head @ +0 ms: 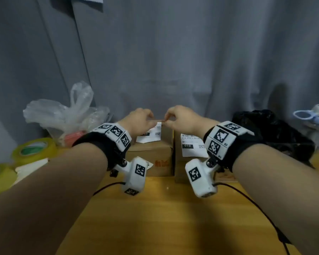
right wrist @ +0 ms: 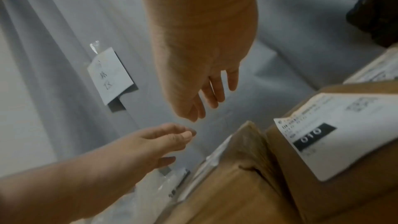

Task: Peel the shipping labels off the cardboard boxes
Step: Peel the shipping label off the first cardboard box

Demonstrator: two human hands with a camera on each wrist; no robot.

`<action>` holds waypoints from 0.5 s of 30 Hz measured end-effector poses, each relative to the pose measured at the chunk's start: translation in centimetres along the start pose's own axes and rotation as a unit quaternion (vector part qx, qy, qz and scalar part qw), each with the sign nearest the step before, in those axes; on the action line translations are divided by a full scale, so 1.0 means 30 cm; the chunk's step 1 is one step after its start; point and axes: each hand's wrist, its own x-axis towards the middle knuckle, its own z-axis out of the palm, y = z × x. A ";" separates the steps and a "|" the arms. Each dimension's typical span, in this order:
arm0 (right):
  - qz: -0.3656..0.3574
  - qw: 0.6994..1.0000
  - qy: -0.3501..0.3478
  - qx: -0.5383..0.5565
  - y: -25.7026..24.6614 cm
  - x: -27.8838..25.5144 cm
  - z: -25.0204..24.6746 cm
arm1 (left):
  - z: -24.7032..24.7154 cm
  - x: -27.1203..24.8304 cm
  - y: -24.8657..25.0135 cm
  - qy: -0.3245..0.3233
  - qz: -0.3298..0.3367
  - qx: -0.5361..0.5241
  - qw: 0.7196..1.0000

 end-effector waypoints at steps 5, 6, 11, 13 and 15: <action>0.024 0.995 -0.096 -0.026 0.017 0.067 0.096 | 0.094 0.021 -0.082 -0.127 -0.058 0.082 0.987; 0.029 0.992 -0.117 -0.029 0.022 0.077 0.111 | 0.103 0.020 -0.087 -0.155 -0.062 0.087 0.982; 0.026 0.980 -0.171 -0.094 0.031 0.057 0.157 | 0.114 -0.028 -0.082 -0.176 -0.083 0.114 0.974; 0.029 0.979 -0.172 -0.108 0.006 0.020 0.159 | 0.110 -0.068 -0.070 -0.178 -0.096 0.113 0.973; 0.027 0.979 -0.171 -0.108 -0.019 -0.032 0.152 | 0.100 -0.119 -0.051 -0.181 -0.104 0.113 0.971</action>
